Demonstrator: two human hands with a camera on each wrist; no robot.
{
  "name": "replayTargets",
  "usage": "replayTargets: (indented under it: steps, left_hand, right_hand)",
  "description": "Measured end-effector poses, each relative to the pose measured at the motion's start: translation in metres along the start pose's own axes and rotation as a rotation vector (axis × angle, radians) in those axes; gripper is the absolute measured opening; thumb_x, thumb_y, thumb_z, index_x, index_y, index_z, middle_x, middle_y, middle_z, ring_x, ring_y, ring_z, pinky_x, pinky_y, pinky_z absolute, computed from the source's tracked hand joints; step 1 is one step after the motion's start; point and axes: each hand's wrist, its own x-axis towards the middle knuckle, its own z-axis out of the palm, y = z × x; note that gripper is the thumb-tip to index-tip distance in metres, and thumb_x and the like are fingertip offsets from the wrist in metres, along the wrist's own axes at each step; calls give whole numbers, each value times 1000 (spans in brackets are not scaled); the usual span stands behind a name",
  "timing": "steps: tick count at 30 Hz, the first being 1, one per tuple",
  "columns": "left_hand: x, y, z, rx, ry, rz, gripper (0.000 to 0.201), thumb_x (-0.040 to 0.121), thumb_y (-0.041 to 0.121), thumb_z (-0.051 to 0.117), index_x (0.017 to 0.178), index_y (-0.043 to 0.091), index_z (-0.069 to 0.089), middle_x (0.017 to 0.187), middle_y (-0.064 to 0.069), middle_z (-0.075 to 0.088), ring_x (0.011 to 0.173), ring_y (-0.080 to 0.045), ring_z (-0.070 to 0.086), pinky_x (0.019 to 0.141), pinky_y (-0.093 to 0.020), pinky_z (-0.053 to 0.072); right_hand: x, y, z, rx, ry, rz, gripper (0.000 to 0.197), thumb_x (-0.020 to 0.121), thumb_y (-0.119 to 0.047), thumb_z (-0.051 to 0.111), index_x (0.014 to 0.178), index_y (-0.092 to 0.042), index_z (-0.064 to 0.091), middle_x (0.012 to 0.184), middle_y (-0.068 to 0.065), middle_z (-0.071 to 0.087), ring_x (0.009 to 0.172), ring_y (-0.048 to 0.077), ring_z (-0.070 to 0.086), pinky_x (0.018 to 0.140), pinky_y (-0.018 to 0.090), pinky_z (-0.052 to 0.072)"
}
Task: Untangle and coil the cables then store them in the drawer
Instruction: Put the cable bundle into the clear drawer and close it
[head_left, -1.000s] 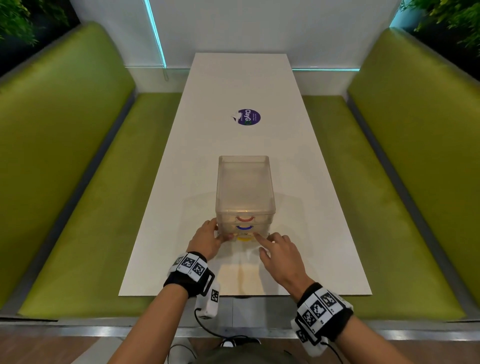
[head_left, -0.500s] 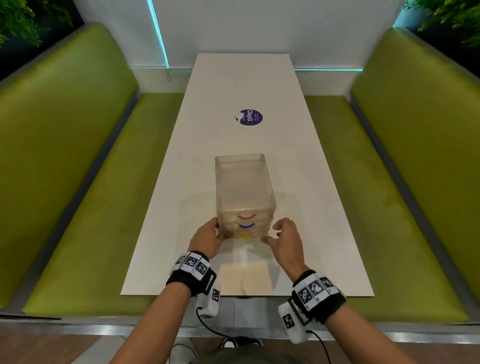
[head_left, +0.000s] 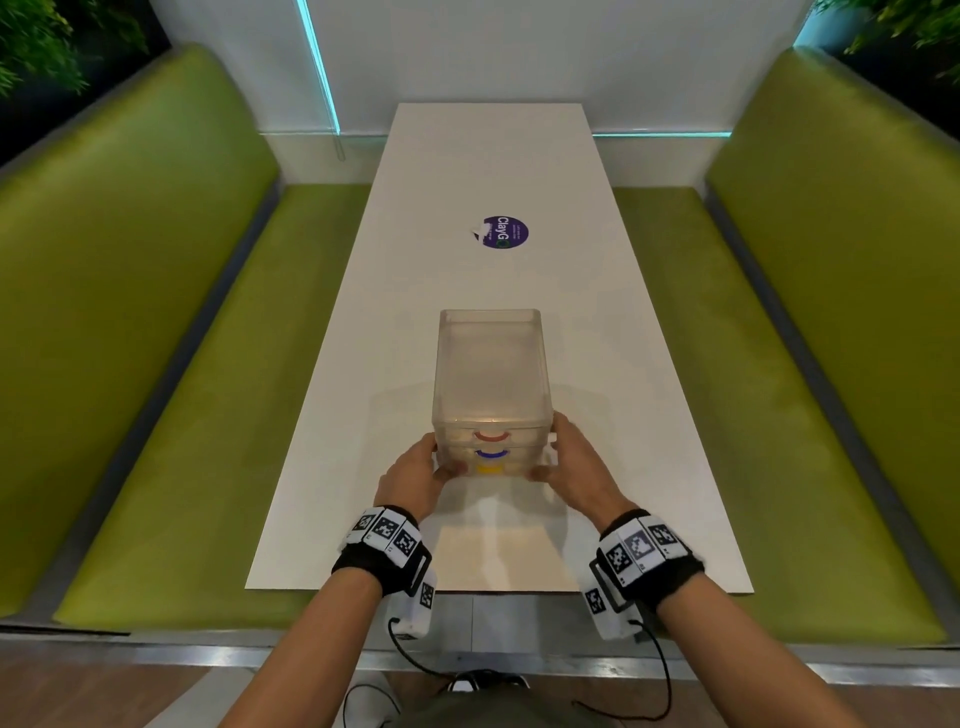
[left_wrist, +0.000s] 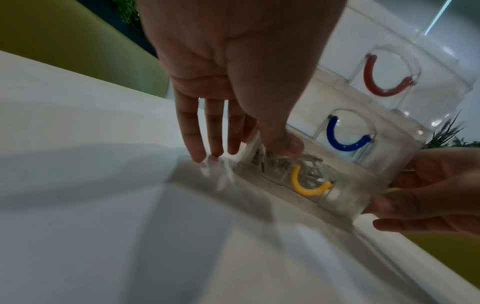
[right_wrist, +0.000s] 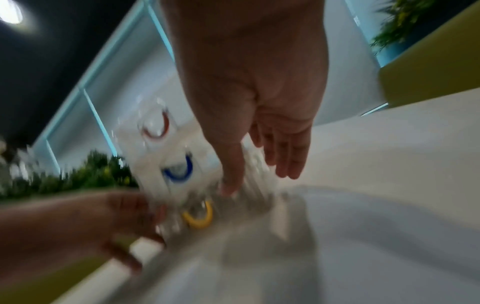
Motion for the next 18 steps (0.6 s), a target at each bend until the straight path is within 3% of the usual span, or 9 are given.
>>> replayTargets:
  steps: [2, 4, 7, 9, 12, 14, 16, 18]
  left_hand:
    - [-9, -4, -3, -40, 32, -34, 58, 86, 43, 63, 134, 20, 40, 123, 0, 58, 109, -23, 59, 86, -38, 47]
    - [-25, -11, -9, 6, 59, -30, 41, 87, 42, 62, 117, 17, 49, 107, 0, 61, 93, -21, 60, 80, -35, 48]
    - [-57, -36, -16, 89, -120, -9, 16, 89, 37, 60, 85, 23, 55, 86, 1, 63, 80, -17, 60, 74, -30, 47]
    - [-77, -54, -17, 125, -298, -13, 15, 89, 35, 60, 78, 25, 55, 82, 5, 63, 73, -10, 57, 70, -24, 45]
    - [-100, -76, -18, 76, -360, -8, 17, 88, 27, 61, 73, 29, 54, 76, 8, 60, 65, 0, 51, 67, -17, 44]
    - [-109, -81, -20, 98, -396, -6, 19, 87, 27, 61, 71, 32, 53, 72, 10, 58, 63, 2, 50, 64, -12, 41]
    - [-113, -83, -20, 109, -484, -29, 19, 87, 27, 62, 71, 31, 53, 67, 11, 59, 56, 4, 52, 57, -10, 41]
    - [-115, -84, -15, 119, -590, -65, 17, 87, 27, 61, 71, 30, 57, 67, 11, 62, 56, 1, 56, 50, -9, 40]
  right_hand:
    - [-2, -1, -15, -63, 64, -118, 83, 84, -6, 68, 150, -24, 20, 155, -2, 26, 136, 13, 34, 110, 30, 34]
    - [-1, -2, -31, -149, 106, -305, 78, 87, 0, 61, 150, -24, 21, 157, -11, 17, 141, 3, 22, 113, 21, 25]
    - [3, -6, -49, -220, 183, -455, 61, 89, -2, 60, 143, -21, 39, 151, -16, 27, 140, 3, 27, 113, 25, 30]
    - [6, -11, -56, -214, 277, -498, 47, 90, -8, 62, 134, -22, 50, 148, -19, 33, 135, 2, 35, 104, 19, 36]
    - [15, -20, -56, -274, 222, -605, 37, 89, -13, 63, 124, -24, 59, 143, -17, 42, 137, 5, 34, 103, 22, 38]
    - [21, -25, -55, -288, 209, -629, 29, 87, -23, 65, 116, -24, 66, 134, -12, 56, 133, 9, 40, 105, 30, 39]
    - [26, -33, -53, -340, 281, -684, 27, 80, -39, 63, 101, -24, 71, 113, -7, 68, 115, 13, 46, 98, 34, 40]
    - [26, -46, -46, -422, 355, -713, 33, 73, -53, 61, 89, -26, 71, 85, -8, 66, 95, 13, 45, 89, 33, 36]
